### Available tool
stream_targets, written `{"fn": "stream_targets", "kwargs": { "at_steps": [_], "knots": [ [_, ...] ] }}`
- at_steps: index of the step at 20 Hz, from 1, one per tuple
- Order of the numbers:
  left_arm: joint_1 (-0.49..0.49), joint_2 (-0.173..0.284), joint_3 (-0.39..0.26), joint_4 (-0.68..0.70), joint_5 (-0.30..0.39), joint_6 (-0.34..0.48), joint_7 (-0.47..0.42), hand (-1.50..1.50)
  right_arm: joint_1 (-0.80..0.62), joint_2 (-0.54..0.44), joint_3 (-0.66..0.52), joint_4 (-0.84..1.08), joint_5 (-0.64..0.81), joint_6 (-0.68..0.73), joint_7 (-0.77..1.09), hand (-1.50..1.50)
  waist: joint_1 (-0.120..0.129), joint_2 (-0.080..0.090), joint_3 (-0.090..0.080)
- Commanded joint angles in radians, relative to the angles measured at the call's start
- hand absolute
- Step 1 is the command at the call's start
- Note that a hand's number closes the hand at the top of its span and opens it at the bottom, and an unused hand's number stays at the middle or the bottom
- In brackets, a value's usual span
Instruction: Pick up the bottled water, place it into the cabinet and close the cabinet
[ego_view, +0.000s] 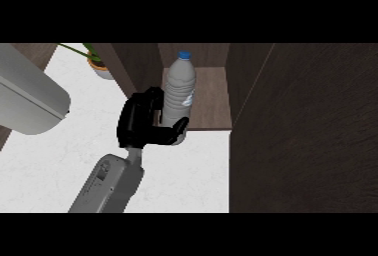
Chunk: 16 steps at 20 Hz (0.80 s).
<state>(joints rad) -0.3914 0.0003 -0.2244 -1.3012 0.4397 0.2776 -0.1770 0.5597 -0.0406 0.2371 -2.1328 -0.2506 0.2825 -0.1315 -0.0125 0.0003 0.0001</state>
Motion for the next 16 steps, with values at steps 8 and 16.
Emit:
{"fn": "stream_targets", "kwargs": {
  "at_steps": [8, 16],
  "knots": [
    [-0.363, 0.0, -0.057, 0.304, -0.048, 0.23, -0.028, 1.5, -0.088, 0.019, -0.01, 0.054, -0.005, -0.038, 0.028, -1.5, -0.004, 0.003, 0.0],
    [-0.601, 0.0, -0.022, 0.646, -0.029, 0.32, -0.085, 1.5, 0.035, -0.019, 0.008, 0.004, -0.026, 0.029, -0.043, -1.5, -0.036, 0.007, 0.0]
  ]
}}
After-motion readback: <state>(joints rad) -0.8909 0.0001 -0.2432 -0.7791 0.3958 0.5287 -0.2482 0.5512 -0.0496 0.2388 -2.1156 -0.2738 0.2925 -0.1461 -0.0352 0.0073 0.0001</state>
